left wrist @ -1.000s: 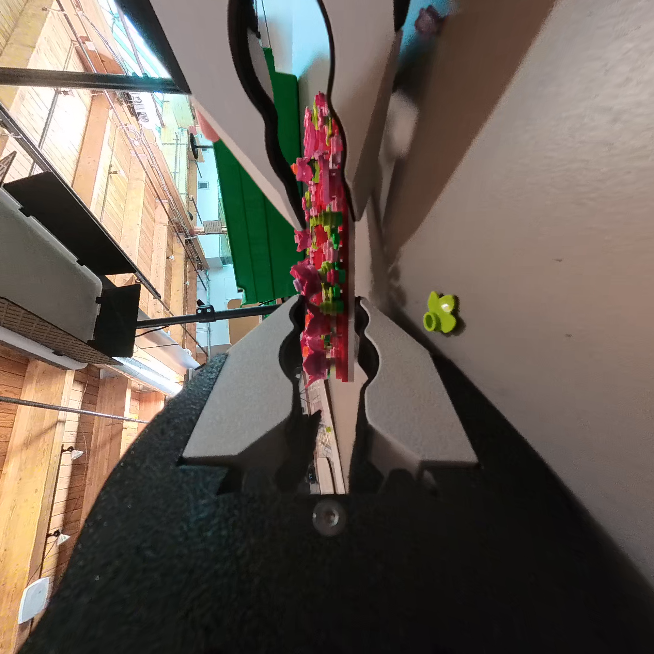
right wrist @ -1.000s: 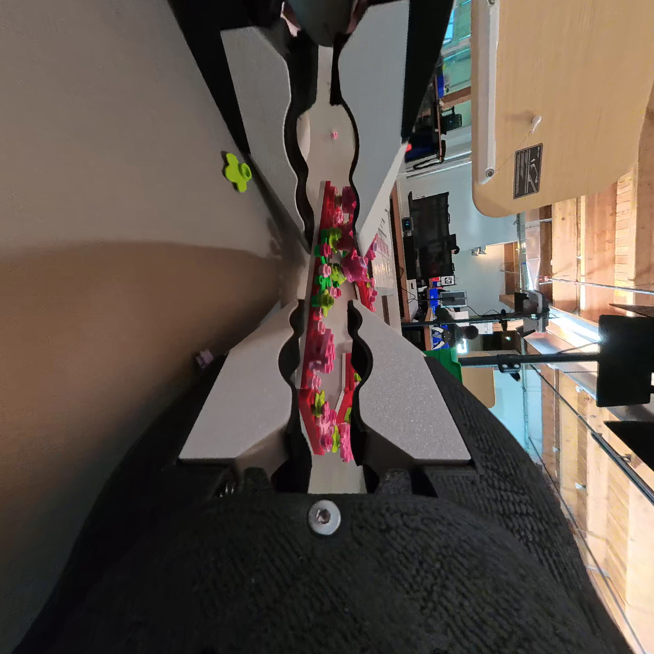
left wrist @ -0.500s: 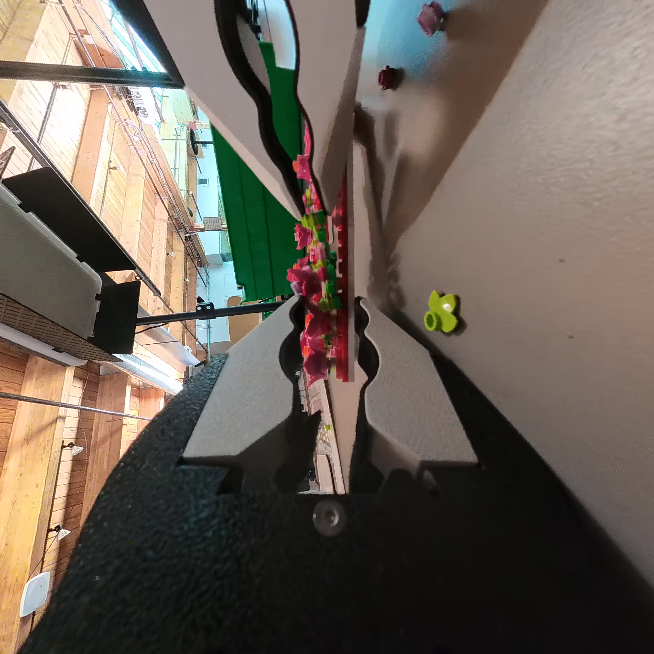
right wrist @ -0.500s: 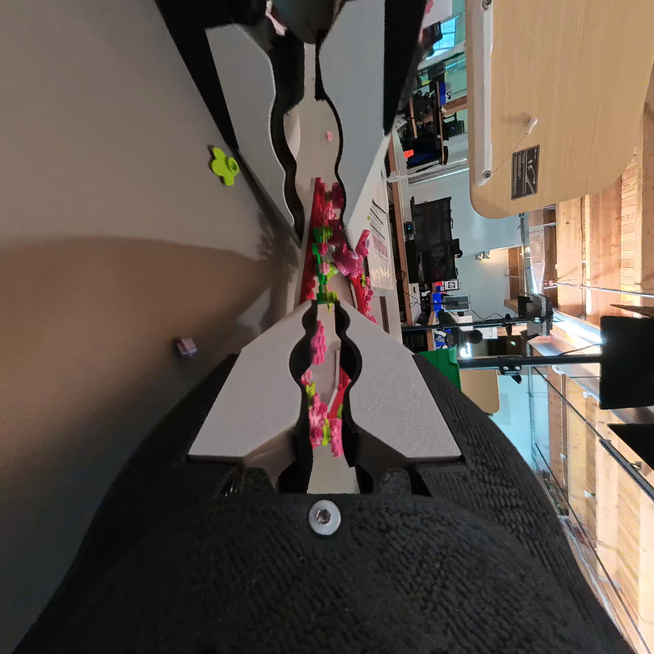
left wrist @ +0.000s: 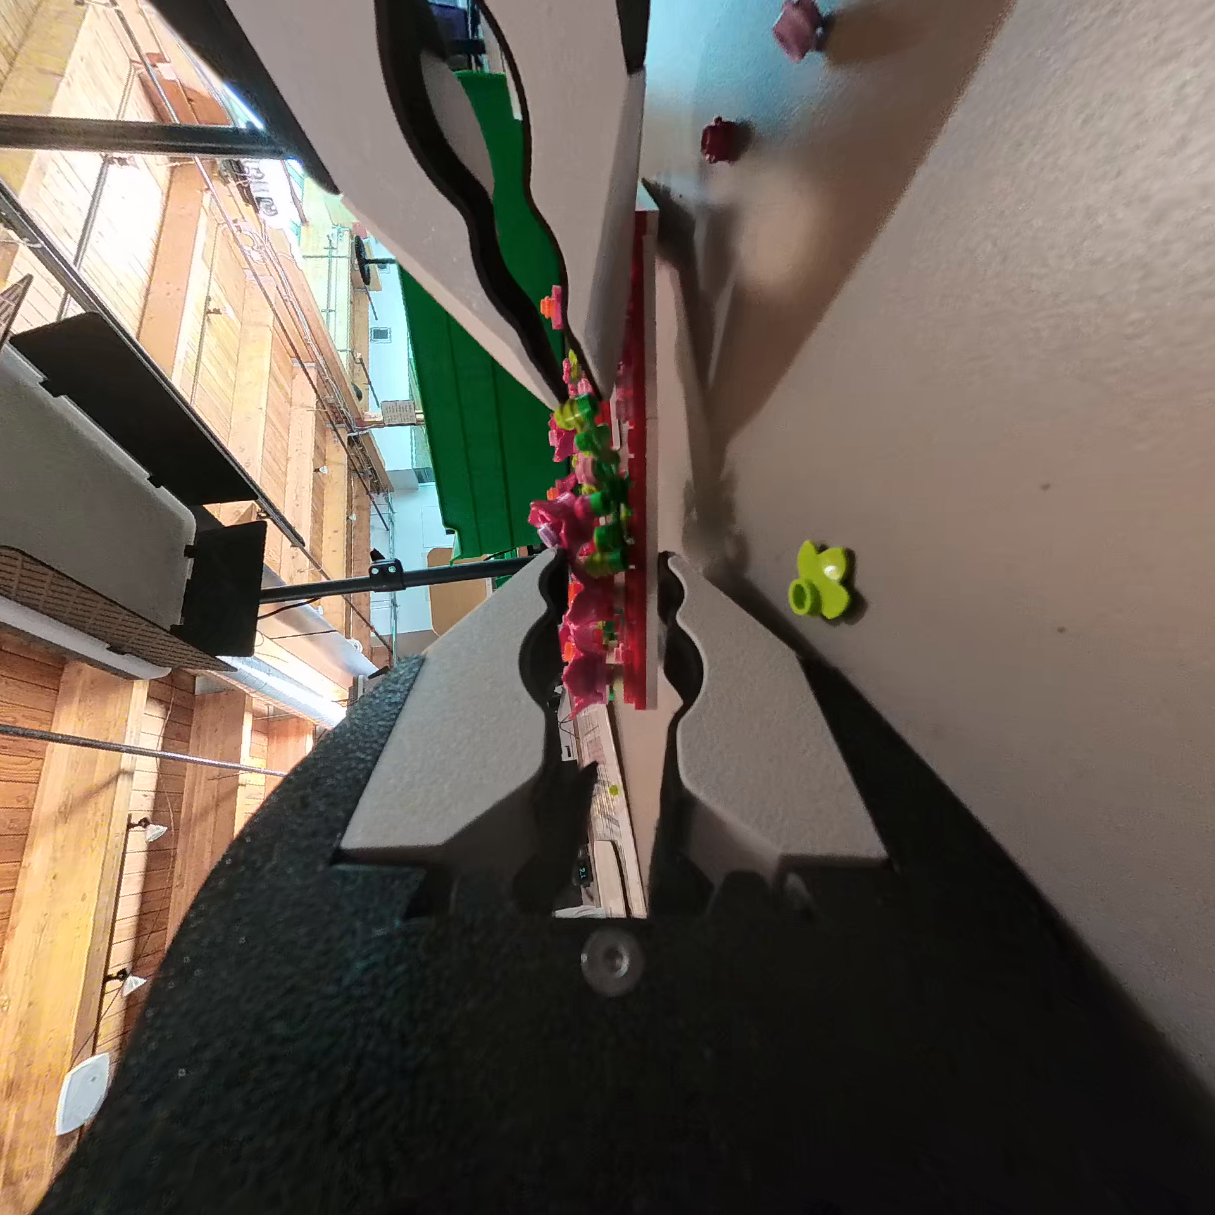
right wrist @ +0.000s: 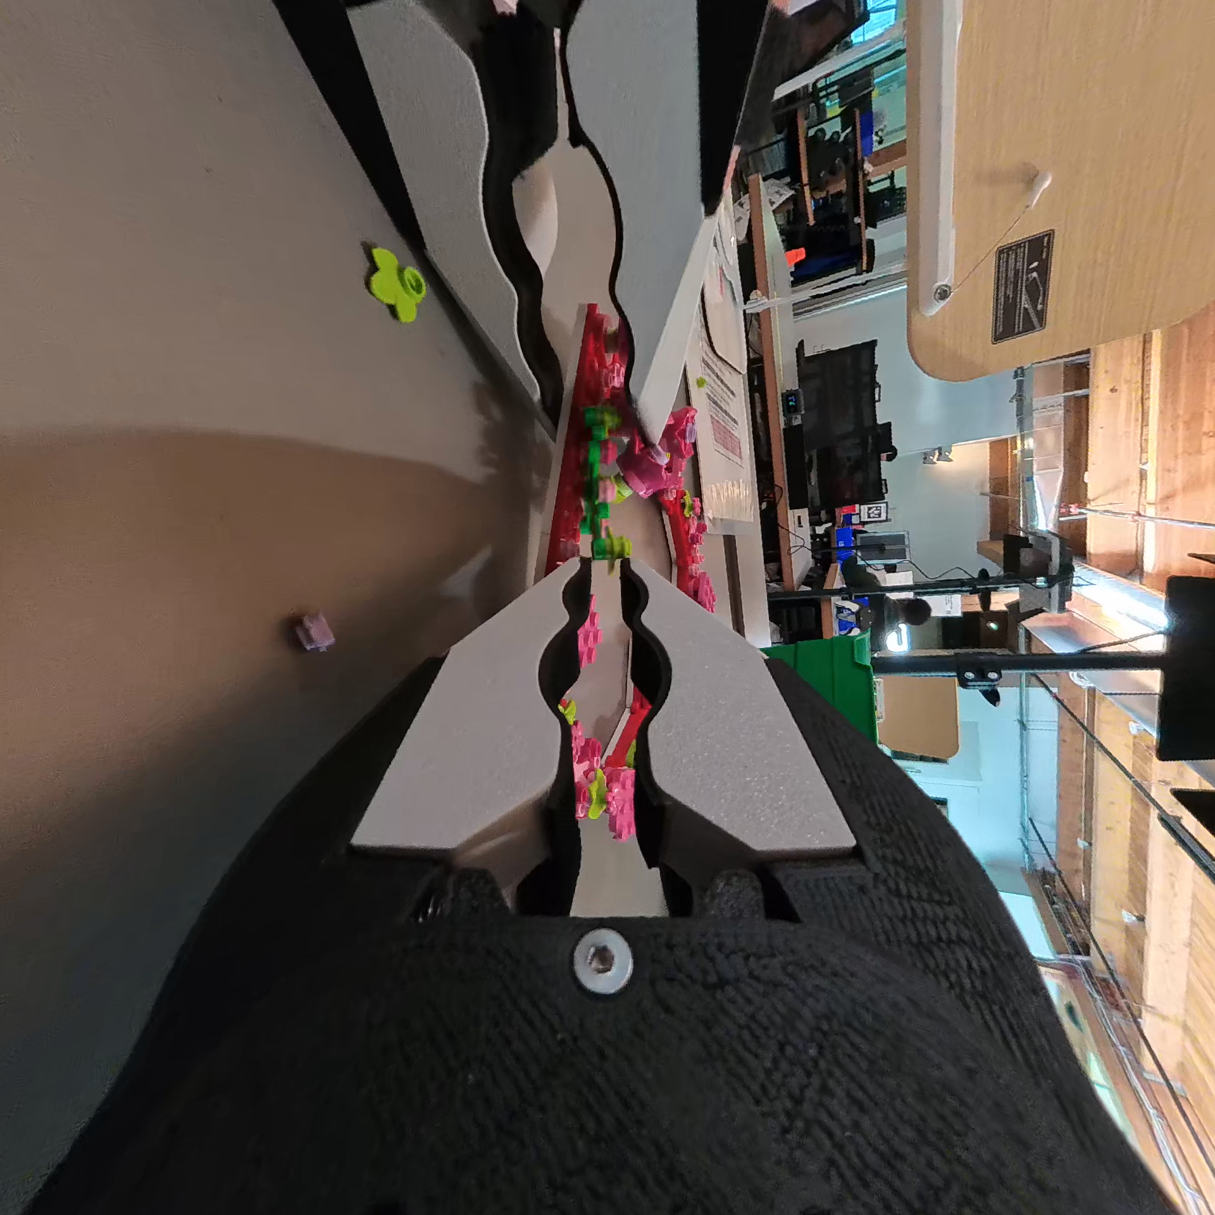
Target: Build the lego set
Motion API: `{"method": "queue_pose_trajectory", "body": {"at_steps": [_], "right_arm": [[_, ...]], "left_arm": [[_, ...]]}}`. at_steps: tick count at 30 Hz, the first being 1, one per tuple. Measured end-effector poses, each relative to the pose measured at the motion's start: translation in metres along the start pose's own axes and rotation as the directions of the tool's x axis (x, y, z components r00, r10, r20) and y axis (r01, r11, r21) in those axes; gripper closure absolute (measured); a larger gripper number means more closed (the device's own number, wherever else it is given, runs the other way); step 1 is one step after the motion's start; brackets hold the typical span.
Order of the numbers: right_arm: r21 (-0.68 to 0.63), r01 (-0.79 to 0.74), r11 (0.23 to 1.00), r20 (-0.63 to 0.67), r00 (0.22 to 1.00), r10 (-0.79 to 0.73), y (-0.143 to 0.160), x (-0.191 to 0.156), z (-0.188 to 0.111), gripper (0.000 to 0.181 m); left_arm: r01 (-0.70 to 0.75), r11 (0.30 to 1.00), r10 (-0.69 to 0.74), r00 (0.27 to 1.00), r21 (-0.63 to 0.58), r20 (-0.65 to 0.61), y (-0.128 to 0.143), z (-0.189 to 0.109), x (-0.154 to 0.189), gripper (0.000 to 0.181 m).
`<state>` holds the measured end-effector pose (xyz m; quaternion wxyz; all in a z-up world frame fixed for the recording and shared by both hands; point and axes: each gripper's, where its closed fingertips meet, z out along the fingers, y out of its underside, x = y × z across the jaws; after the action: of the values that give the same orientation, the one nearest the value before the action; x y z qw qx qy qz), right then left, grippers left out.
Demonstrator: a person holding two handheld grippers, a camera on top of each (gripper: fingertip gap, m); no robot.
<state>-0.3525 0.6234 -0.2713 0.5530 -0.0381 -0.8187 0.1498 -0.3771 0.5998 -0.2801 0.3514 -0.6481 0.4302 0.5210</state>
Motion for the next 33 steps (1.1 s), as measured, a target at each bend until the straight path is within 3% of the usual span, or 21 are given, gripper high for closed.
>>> {"method": "queue_pose_trajectory", "body": {"at_steps": [11,18,25,28,33], "right_arm": [[-0.027,0.028,0.999,0.040,0.999,-0.027,0.003,0.000,-0.004,0.168],[-0.003,-0.050,0.999,0.108,0.993,0.050,0.001,-0.007,-0.007,0.160],[0.030,-0.275,0.961,0.143,0.953,0.268,0.003,0.014,-0.010,0.159],[0.104,-0.370,0.923,0.012,0.929,0.371,0.012,0.043,-0.012,0.160],[0.237,-0.396,0.887,-0.462,0.757,0.462,0.053,0.108,-0.047,0.160]], "left_arm": [[-0.005,1.000,0.005,1.000,-0.004,0.000,0.000,0.000,-0.001,0.157],[-0.005,1.000,0.005,1.000,-0.004,0.002,0.000,0.000,-0.001,0.157],[-0.001,1.000,0.001,1.000,0.001,0.006,0.000,-0.001,-0.002,0.157],[0.002,1.000,-0.002,1.000,0.024,0.012,-0.004,-0.003,-0.002,0.157],[0.025,0.996,-0.024,1.000,0.081,-0.015,-0.016,-0.011,0.000,0.147]]}}
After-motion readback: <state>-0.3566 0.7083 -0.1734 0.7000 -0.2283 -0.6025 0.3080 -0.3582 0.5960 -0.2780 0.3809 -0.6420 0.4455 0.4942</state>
